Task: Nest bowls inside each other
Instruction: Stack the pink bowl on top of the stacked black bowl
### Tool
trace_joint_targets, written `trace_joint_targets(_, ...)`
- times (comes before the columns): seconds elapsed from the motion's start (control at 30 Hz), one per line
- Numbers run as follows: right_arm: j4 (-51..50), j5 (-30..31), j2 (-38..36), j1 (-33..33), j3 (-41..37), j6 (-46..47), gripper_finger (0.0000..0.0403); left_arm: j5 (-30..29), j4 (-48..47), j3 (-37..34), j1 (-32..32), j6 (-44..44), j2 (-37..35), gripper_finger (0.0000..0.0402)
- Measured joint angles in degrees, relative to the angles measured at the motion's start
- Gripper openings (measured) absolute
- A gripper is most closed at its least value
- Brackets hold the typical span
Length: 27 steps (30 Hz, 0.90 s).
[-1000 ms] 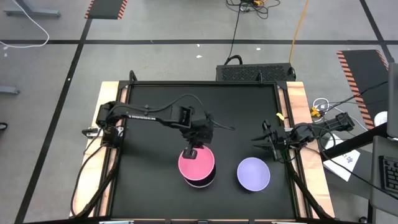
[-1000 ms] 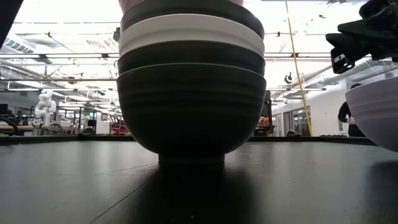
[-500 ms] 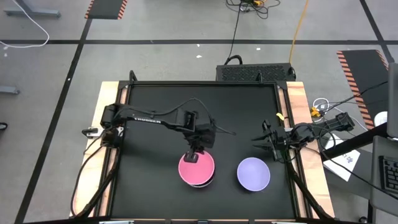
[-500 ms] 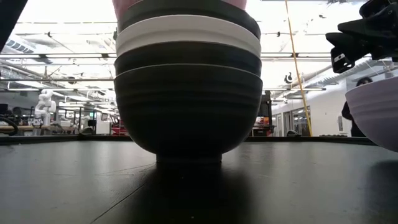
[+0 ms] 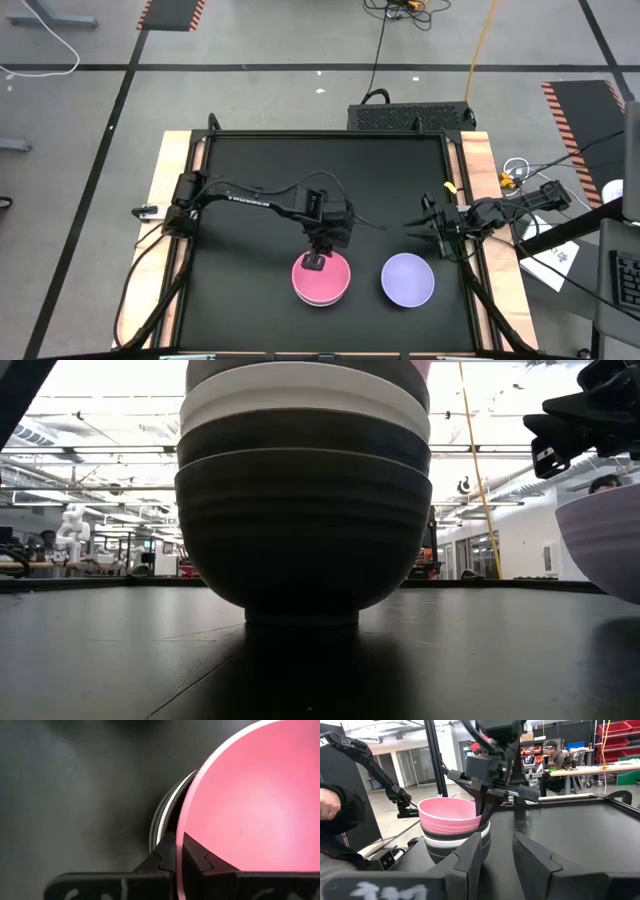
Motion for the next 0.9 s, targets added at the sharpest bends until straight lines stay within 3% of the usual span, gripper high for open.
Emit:
trace_joint_targets(0.23,-0.2,0.0,0.0,0.0,0.0,-0.8,0.0105,-12.0,0.0,0.0,-2.0,-1.2,0.1,0.0006)
trace_joint_targets(0.4,-0.4,0.0,0.0,0.0,0.0,-0.8,0.0105,-14.6,-0.4,-0.1,-2.1,-1.6,0.1,0.0006)
trace_joint_targets(0.7,-0.4,0.0,0.0,0.0,0.0,-0.8,0.0105,-26.1,-1.6,-0.1,-3.8,-3.4,0.0,0.0006)
trace_joint_targets(0.9,-0.4,0.0,0.0,0.0,0.0,-0.8,0.0105,-28.4,-4.8,-0.1,-3.8,-4.9,-0.1,0.0006)
